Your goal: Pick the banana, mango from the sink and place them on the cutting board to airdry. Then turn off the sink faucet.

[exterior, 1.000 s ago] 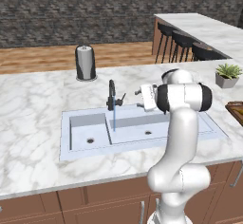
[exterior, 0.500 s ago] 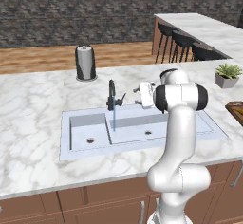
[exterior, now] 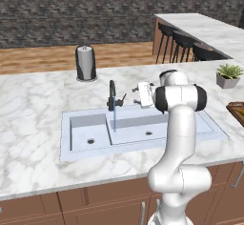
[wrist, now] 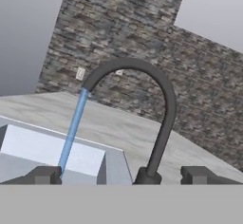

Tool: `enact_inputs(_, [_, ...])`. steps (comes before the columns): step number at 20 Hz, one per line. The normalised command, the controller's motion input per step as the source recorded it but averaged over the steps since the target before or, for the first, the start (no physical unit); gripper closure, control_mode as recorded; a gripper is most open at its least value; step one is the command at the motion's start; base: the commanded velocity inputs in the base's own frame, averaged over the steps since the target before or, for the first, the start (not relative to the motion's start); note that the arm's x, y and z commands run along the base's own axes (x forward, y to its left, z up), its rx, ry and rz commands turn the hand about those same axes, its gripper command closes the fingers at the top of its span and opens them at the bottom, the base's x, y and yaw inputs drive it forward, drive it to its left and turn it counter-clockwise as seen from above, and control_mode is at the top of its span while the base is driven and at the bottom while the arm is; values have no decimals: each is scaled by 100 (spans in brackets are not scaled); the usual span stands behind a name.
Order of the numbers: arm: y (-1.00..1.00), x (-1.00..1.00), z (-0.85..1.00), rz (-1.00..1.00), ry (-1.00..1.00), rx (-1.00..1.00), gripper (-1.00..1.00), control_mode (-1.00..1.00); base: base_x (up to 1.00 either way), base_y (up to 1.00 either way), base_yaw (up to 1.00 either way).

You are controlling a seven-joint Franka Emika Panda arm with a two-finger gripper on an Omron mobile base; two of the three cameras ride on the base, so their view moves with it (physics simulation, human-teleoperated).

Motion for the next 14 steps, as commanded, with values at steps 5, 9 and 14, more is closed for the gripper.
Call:
enact_inputs(5, [21, 5, -1, 0, 3, 1, -100, -100, 0, 0, 0])
enact_inputs(9, [10, 21, -9, 0, 4, 1, -100, -100, 0, 0, 0])
enact_inputs(14, [0, 30, -12, 0, 5, 1, -100, -100, 0, 0, 0])
